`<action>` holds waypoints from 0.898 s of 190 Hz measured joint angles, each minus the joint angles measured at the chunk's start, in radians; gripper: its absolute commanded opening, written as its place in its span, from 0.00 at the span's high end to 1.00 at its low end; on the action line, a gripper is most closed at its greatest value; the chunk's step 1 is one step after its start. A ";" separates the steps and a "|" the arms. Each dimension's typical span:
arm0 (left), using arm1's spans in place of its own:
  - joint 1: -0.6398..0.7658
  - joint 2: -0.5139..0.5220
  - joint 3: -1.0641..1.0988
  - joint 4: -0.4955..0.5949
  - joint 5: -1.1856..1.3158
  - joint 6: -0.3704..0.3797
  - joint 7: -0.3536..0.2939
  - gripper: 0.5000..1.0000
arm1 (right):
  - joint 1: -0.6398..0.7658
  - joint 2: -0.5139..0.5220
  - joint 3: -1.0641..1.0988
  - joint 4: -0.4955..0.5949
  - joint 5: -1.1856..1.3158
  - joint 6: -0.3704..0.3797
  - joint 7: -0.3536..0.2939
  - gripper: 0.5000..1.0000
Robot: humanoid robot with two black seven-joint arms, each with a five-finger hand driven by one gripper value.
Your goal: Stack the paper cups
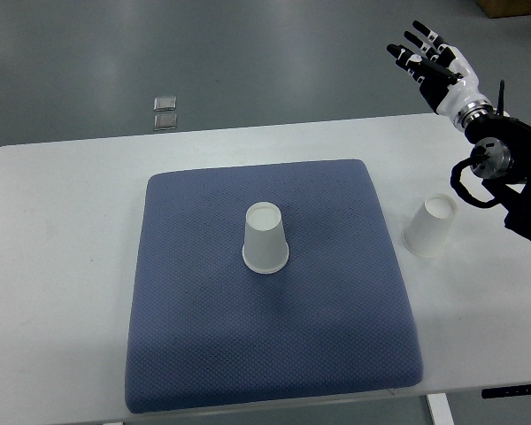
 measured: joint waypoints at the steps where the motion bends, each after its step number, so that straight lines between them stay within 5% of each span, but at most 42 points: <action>1: 0.000 0.000 0.000 0.000 0.000 0.000 0.000 0.00 | 0.001 -0.002 0.000 0.000 -0.006 0.000 0.000 0.18; 39: 0.000 0.000 0.000 0.000 0.000 0.000 0.000 0.00 | 0.041 -0.084 -0.001 0.015 -0.272 0.014 0.000 0.18; 91: 0.000 0.000 0.000 0.000 0.000 0.000 0.000 0.00 | 0.065 -0.252 -0.062 0.186 -0.603 0.069 -0.001 0.18; 171: 0.000 0.000 0.000 0.000 0.000 0.000 0.000 0.00 | 0.164 -0.464 -0.178 0.418 -1.063 0.344 0.002 0.18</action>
